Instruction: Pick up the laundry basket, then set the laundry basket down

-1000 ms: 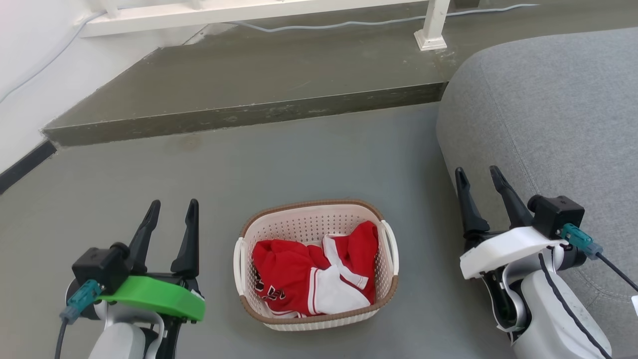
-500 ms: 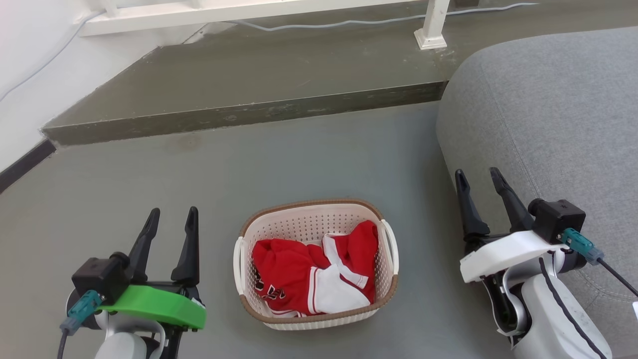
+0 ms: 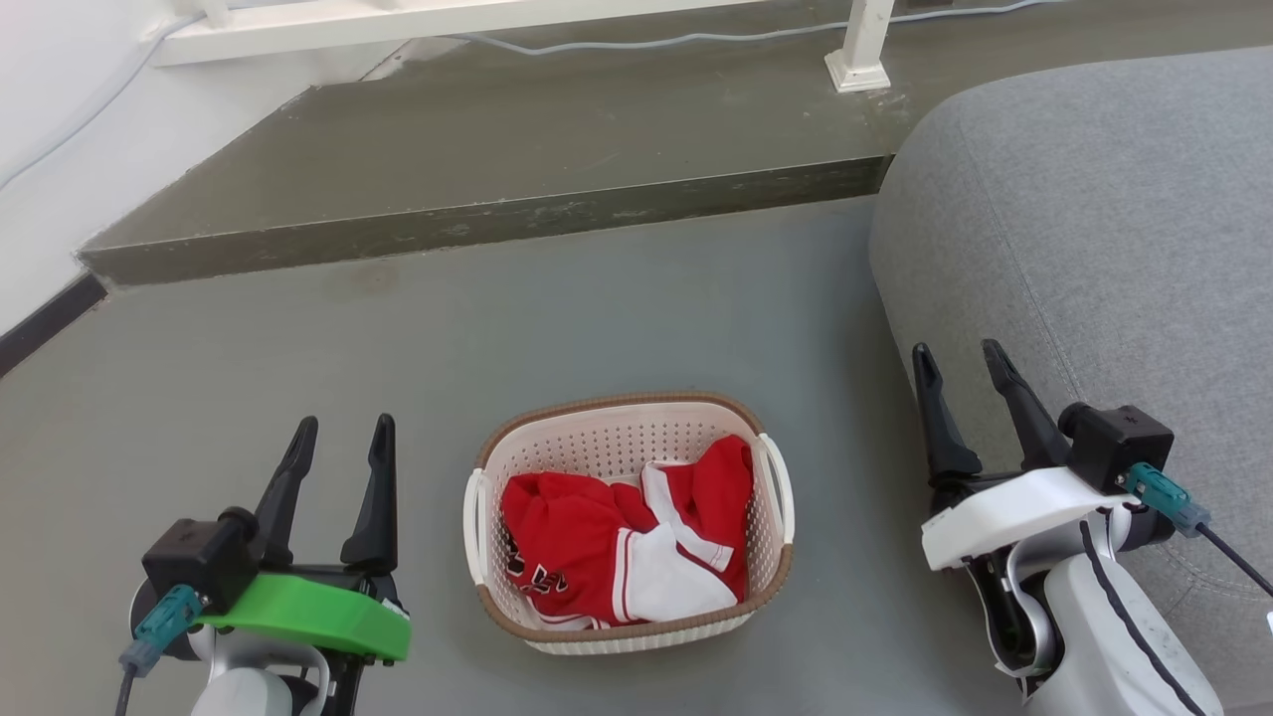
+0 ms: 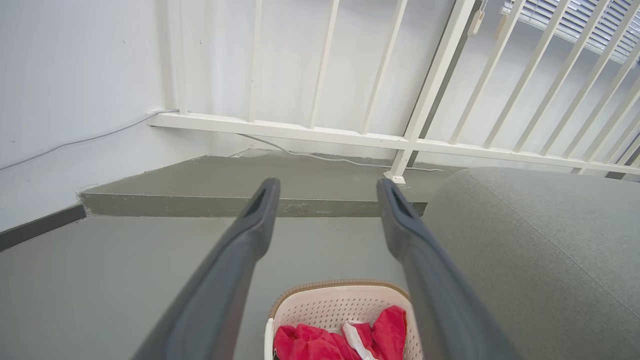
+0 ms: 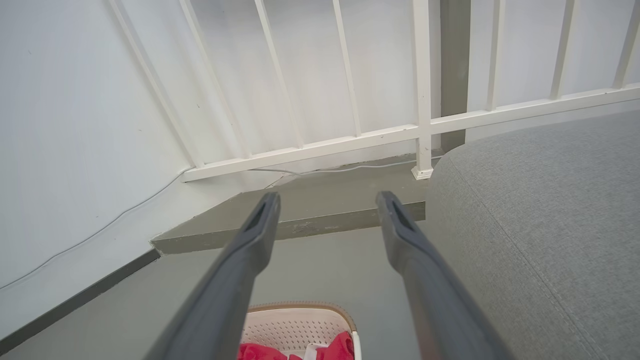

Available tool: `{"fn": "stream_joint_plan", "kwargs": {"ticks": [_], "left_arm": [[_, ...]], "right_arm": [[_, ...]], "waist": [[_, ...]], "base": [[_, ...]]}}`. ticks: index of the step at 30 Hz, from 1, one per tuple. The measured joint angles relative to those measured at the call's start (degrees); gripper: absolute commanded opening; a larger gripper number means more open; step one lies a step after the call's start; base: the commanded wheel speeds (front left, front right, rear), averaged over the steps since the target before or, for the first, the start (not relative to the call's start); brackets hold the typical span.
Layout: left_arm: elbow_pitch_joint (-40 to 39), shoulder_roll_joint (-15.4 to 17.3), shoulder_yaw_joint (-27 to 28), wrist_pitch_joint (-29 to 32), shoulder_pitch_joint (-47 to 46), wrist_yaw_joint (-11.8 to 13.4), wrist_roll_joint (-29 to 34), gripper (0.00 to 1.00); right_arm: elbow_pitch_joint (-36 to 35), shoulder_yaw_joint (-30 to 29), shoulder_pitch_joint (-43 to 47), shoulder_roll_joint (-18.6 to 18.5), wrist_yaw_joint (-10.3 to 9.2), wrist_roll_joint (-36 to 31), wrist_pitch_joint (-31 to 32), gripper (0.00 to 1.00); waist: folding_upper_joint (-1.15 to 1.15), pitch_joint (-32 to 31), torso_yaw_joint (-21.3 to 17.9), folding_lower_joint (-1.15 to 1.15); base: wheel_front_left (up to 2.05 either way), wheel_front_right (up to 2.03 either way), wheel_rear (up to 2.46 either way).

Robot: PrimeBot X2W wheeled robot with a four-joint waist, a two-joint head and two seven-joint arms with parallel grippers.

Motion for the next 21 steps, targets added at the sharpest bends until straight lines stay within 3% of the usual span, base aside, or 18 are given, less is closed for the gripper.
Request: {"fn": "stream_joint_plan", "kwargs": {"ticks": [19,20,21], "left_arm": [[0.0,-0.7,0.5,0.0,0.2,-0.2,0.1,1.00],[0.4,-0.7,0.4,0.0,0.2,-0.2,0.1,0.00],[1.1,-0.8,0.2,0.1,0.3,-0.2,0.1,0.00]], "right_arm": [[0.0,-0.3,0.1,0.3,0.58,-0.7,0.0,1.00],[0.3,-0.3,0.2,0.3,0.55,-0.7,0.0,0.00],[0.8,-0.2,0.4,0.3,0.53,-0.7,0.0,0.00]], "waist": [[0.00,-0.2,0.0,0.00],[0.00,-0.2,0.0,0.00],[0.00,-0.2,0.0,0.00]], "base": [[0.00,0.00,0.00],[0.00,0.00,0.00],[0.00,0.00,0.00]]}}
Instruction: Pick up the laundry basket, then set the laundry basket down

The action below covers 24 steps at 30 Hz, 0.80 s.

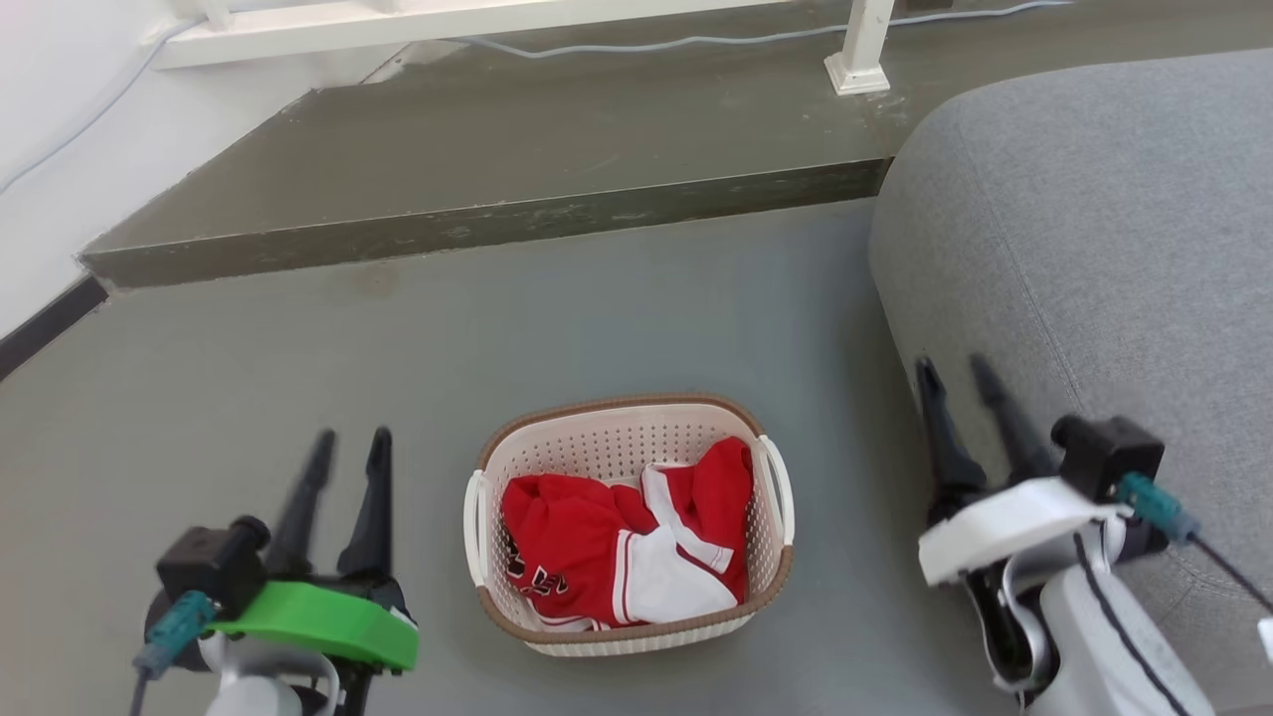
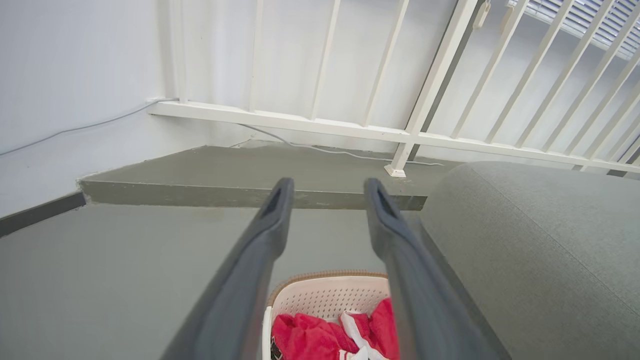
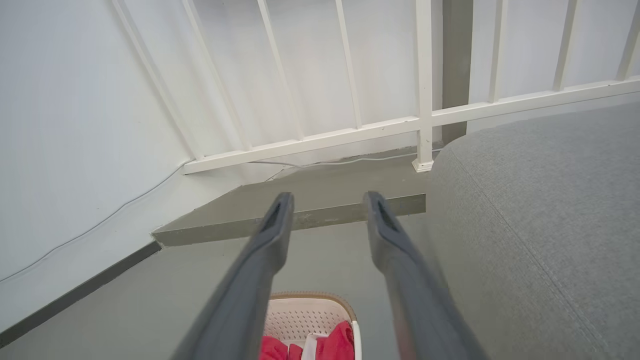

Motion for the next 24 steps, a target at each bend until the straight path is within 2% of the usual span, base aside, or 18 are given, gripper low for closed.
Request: {"fn": "stream_joint_plan", "kwargs": {"ticks": [10,24], "left_arm": [[2.0,-0.7,-0.4,0.2,1.3,0.0,-2.5,0.00],[2.0,-0.8,0.6,2.3,1.5,0.0,-12.0,0.00]], "right_arm": [[1.7,0.0,2.7,0.3,0.04,2.2,0.2,0.00],[1.3,-2.0,2.7,0.3,0.58,13.6,2.5,0.00]], "waist": [[0.00,-0.1,0.1,0.00],[0.00,-0.8,0.8,0.00]], "base": [[0.00,0.00,0.00],[0.00,0.00,0.00]]}}
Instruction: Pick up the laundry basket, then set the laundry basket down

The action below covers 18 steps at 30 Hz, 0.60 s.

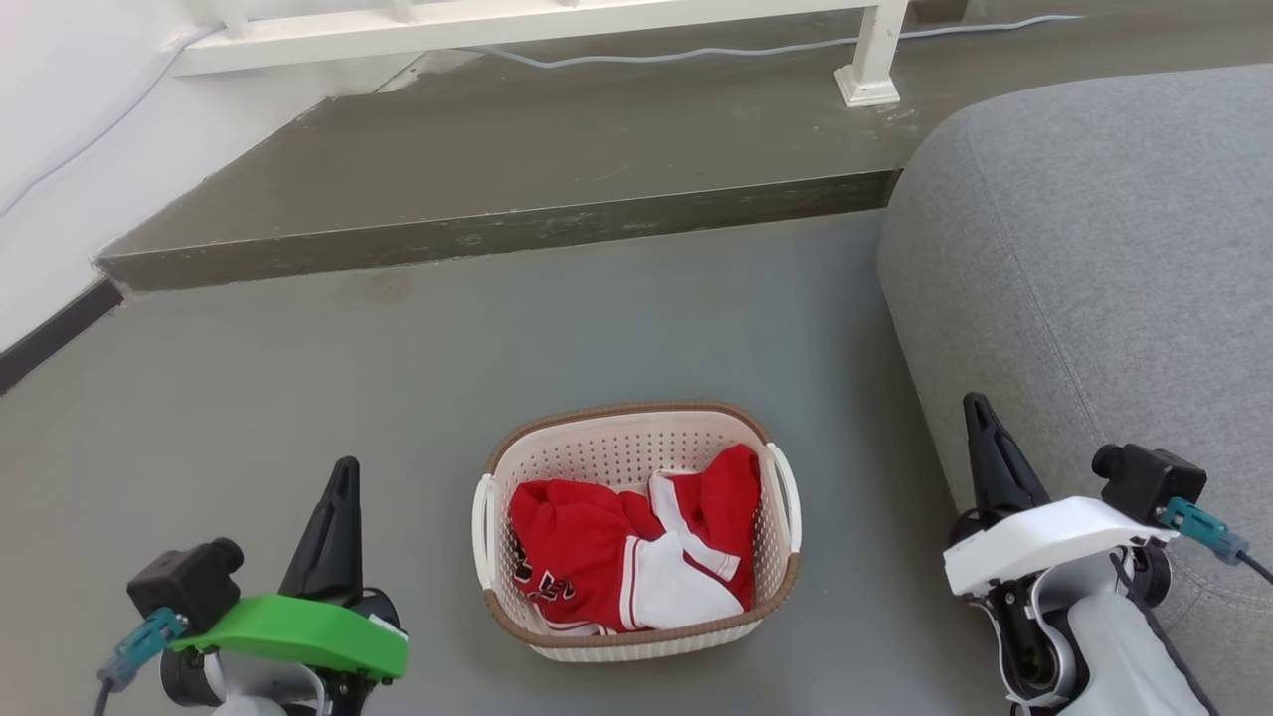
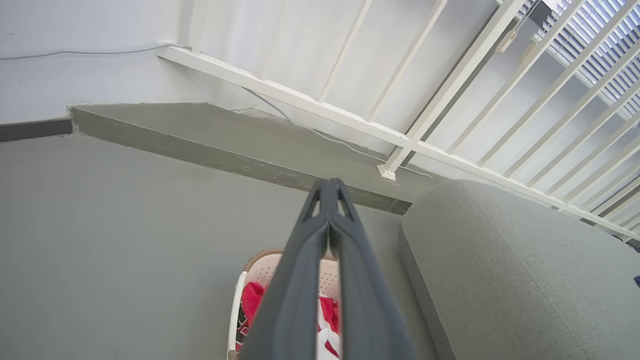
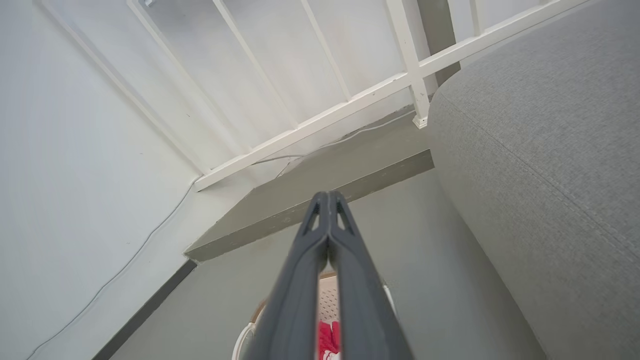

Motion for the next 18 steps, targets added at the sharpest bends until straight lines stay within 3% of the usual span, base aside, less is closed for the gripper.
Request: {"fn": "stream_joint_plan", "kwargs": {"ticks": [18], "left_arm": [[0.3,0.0,1.9,3.0,0.0,0.0,-11.1,0.00]], "right_arm": [[-0.3,-3.1,0.0,0.2,0.98,11.8,3.4,0.00]], "waist": [[0.00,-0.7,0.7,0.00]], "base": [[0.00,0.00,0.00]]}}
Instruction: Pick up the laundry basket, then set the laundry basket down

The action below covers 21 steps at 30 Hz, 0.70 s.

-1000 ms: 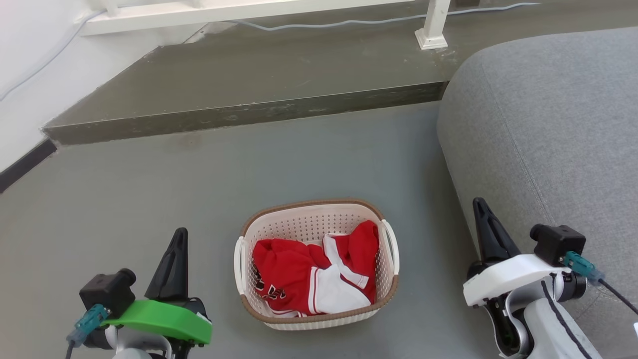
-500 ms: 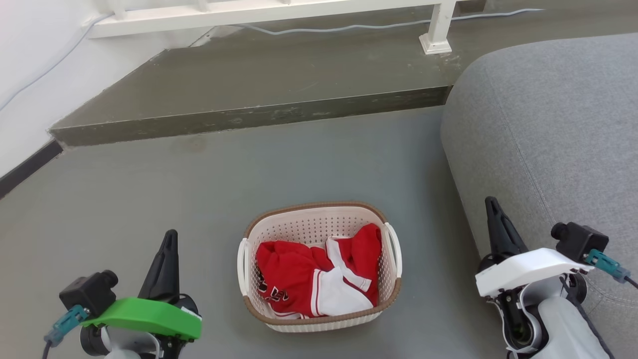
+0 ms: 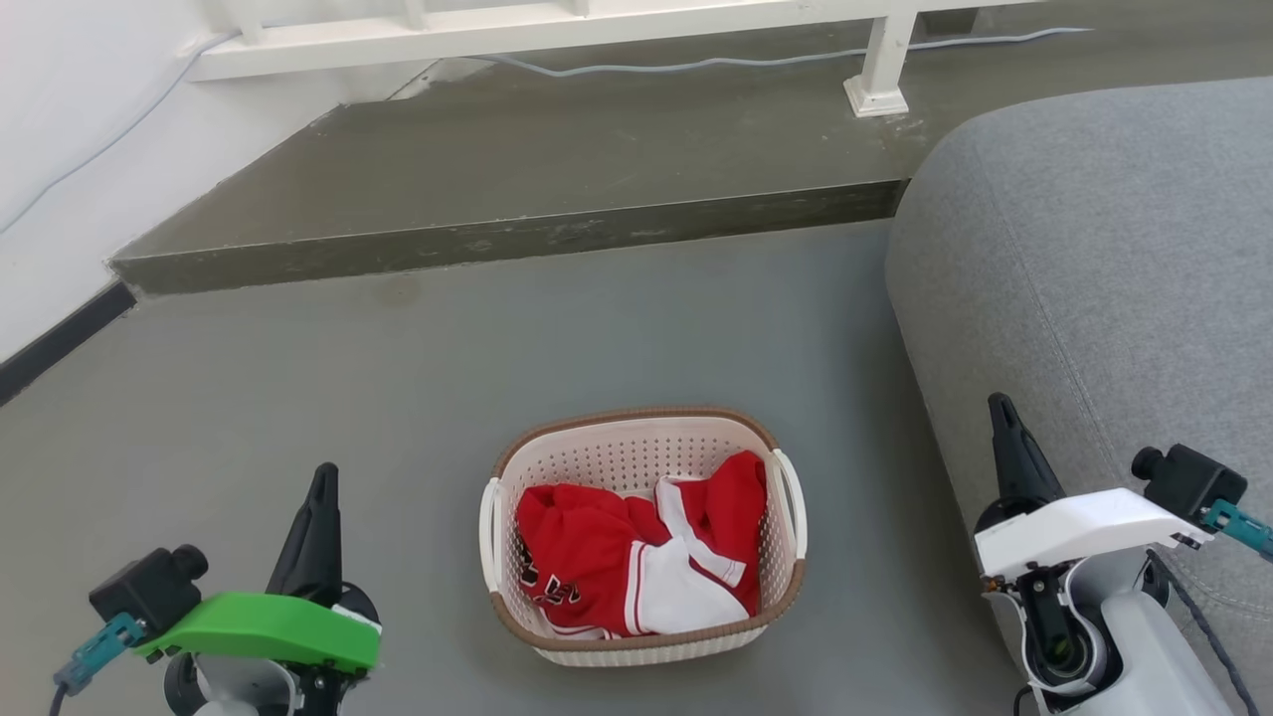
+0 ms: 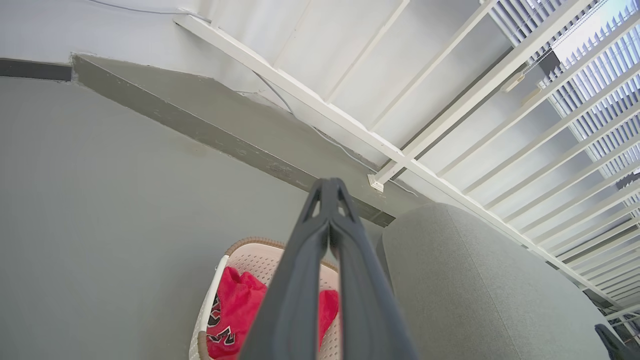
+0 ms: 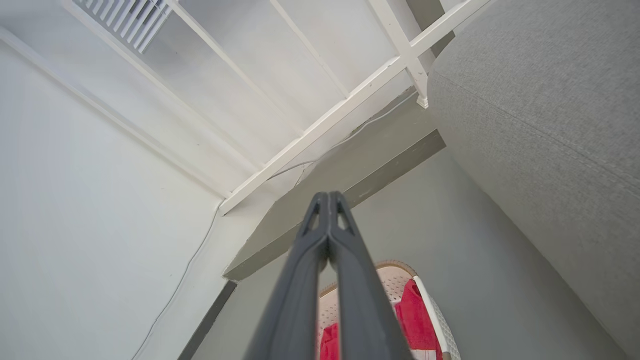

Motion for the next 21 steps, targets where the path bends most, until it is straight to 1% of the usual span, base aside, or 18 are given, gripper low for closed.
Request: {"fn": "stream_joint_plan", "kwargs": {"ticks": [6,8,17,21], "left_arm": [[0.2,0.1,0.7,1.2,0.0,0.0,-3.1,0.00],[0.4,0.1,0.9,1.4,0.0,0.0,-4.6,0.00],[1.0,0.2,1.6,2.6,0.0,0.0,-10.0,0.00],[1.3,0.3,2.0,3.5,0.0,0.0,-12.7,0.00]], "right_arm": [[0.0,-0.7,0.0,0.0,0.05,3.4,0.6,0.00],[0.0,-1.0,0.0,0.0,0.46,4.6,1.2,0.00],[0.0,-2.4,0.0,-0.2,0.63,10.8,2.8,0.00],[0.0,-3.0,0.0,-0.3,1.01,13.4,3.5,0.00]], "waist": [[0.00,-0.2,0.2,0.00],[0.00,-0.3,0.3,0.00],[0.00,-0.6,0.6,0.00],[0.00,-0.8,0.7,0.00]], "base": [[0.00,0.00,0.00],[0.00,0.00,0.00],[0.00,0.00,0.00],[0.00,0.00,0.00]]}}
